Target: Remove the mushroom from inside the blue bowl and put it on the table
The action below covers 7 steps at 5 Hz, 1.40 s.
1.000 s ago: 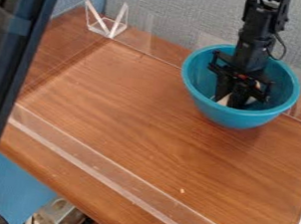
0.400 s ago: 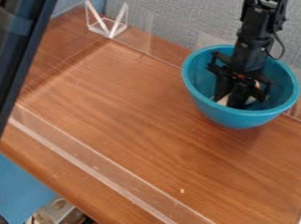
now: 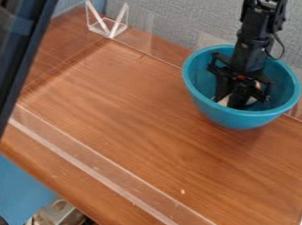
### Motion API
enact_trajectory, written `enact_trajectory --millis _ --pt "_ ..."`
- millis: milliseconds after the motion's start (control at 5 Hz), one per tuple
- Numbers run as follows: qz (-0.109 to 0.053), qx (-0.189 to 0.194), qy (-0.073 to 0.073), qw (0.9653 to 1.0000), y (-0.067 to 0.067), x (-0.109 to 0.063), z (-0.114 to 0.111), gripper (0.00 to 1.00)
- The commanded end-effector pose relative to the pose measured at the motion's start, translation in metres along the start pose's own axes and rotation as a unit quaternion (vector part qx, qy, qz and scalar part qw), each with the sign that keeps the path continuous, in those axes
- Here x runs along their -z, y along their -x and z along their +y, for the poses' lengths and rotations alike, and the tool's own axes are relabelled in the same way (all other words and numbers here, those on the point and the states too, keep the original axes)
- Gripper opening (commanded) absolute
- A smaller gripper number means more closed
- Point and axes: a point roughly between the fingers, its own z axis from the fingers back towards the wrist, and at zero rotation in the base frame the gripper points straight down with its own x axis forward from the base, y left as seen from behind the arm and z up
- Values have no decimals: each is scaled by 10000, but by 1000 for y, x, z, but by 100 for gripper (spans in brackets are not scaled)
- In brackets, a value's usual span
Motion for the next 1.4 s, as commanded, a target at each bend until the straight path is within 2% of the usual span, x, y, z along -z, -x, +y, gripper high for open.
enact_trajectory --millis 0,600,1200 --pt "-487 -88 -72 9987 2 -38 9 0" --pt "-947 -123 -104 9954 14 -84 5 0" --pt "-1245 -182 -102 9920 25 -116 2 0"
